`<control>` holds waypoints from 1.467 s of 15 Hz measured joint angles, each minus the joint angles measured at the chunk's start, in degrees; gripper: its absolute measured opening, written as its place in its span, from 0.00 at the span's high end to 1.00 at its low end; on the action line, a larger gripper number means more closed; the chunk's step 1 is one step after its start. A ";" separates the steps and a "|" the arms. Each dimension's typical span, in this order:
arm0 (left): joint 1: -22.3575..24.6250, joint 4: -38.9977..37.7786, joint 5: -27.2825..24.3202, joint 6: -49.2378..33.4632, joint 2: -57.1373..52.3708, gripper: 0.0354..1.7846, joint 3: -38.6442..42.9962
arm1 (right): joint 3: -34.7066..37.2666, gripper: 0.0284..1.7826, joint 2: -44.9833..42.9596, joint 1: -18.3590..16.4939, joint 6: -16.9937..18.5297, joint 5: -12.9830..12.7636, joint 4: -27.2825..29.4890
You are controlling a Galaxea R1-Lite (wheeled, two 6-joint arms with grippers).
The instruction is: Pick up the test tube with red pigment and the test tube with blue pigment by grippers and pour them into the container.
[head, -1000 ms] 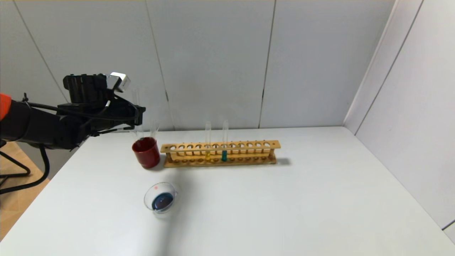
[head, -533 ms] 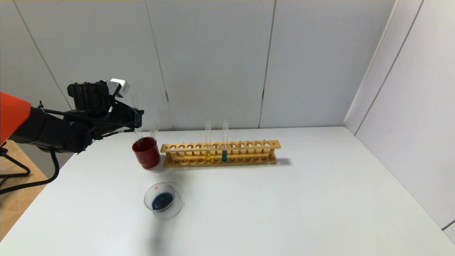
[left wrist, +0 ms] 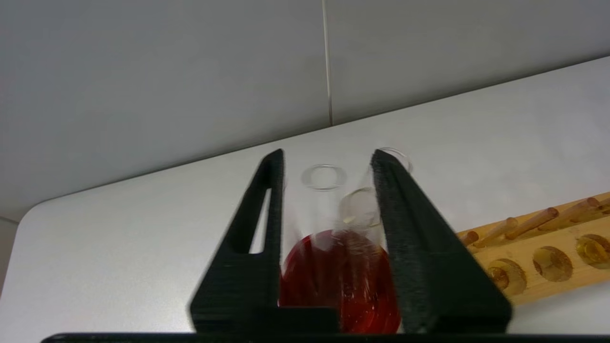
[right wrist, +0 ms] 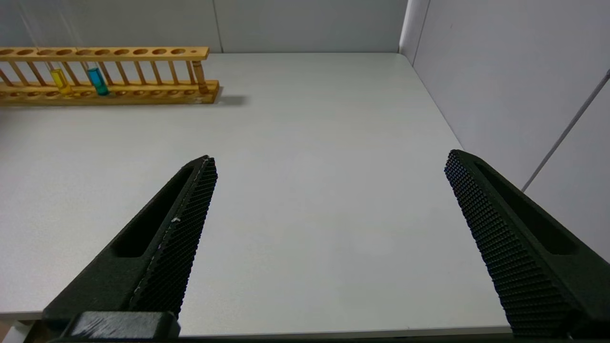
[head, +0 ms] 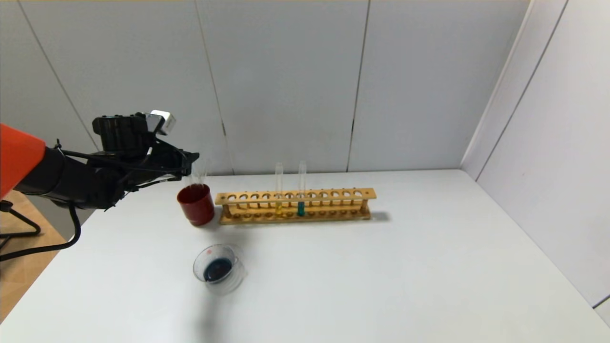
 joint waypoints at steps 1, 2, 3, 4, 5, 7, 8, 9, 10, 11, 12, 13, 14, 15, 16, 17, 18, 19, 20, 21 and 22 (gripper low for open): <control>-0.02 0.02 -0.02 0.00 -0.61 0.48 0.39 | 0.00 0.02 0.00 0.00 -0.02 -0.02 0.00; -0.06 0.07 -0.04 0.00 -1.38 0.37 0.80 | 0.00 0.02 0.00 0.00 0.00 -0.02 0.00; -0.11 0.05 -0.04 0.00 -2.21 0.28 1.28 | 0.00 0.02 0.00 0.00 0.00 0.00 0.00; -0.16 0.05 -0.02 0.00 -3.25 0.20 1.83 | 0.00 0.02 0.00 0.00 0.00 0.00 0.00; -0.23 0.05 0.00 0.00 -4.72 0.14 2.60 | 0.00 0.02 0.00 0.00 0.00 -0.02 0.00; -0.67 0.05 0.13 0.06 -8.66 0.05 4.45 | 0.00 0.02 0.00 0.00 0.00 0.00 0.00; -1.00 0.27 0.38 0.13 -11.45 0.03 5.60 | 0.00 0.02 0.00 0.00 0.00 -0.02 0.00; -1.28 0.55 0.69 0.22 -14.47 0.02 6.75 | 0.00 0.02 0.00 0.00 0.00 -0.02 0.00; -1.50 1.10 1.33 0.33 -17.83 0.02 7.95 | 0.00 0.02 0.00 0.00 0.00 0.00 0.00; -1.61 2.26 2.47 0.45 -21.83 0.02 9.30 | 0.00 0.02 0.00 0.00 0.00 0.00 0.02; -1.69 4.10 3.72 0.55 -25.86 0.02 10.53 | 0.00 0.02 0.00 0.00 0.00 0.00 0.00; -1.78 6.42 4.96 0.63 -30.07 0.02 11.58 | 0.00 0.02 0.00 0.00 0.00 -0.02 0.00; -1.84 9.34 6.01 0.67 -34.79 0.02 12.61 | 0.00 0.02 0.00 0.00 0.00 0.00 0.02; -1.89 12.09 6.69 0.69 -39.31 0.02 13.43 | 0.00 0.02 0.00 0.00 0.00 0.00 0.00; -1.89 14.98 7.19 0.67 -43.89 0.02 14.18 | 0.00 0.02 0.00 0.00 0.00 -0.02 0.00; -1.89 18.15 7.58 0.66 -48.82 0.02 14.86 | 0.00 0.02 0.00 0.00 0.00 0.00 0.00; -1.89 21.27 8.19 0.56 -53.36 0.02 15.52 | 0.00 0.02 0.00 0.00 0.00 0.00 0.00; -1.87 24.39 9.14 0.50 -57.83 0.02 16.38 | 0.00 0.02 0.00 0.00 0.00 0.00 0.00; -1.83 27.33 10.41 0.44 -62.62 0.02 17.74 | 0.00 0.02 0.00 0.00 0.00 -0.02 0.00; -1.83 29.27 11.29 0.41 -67.01 0.02 19.44 | 0.00 0.02 0.00 0.00 0.00 0.00 0.00; -1.76 30.67 11.98 0.41 -71.36 0.02 21.48 | 0.00 0.02 0.00 0.00 0.00 0.00 0.00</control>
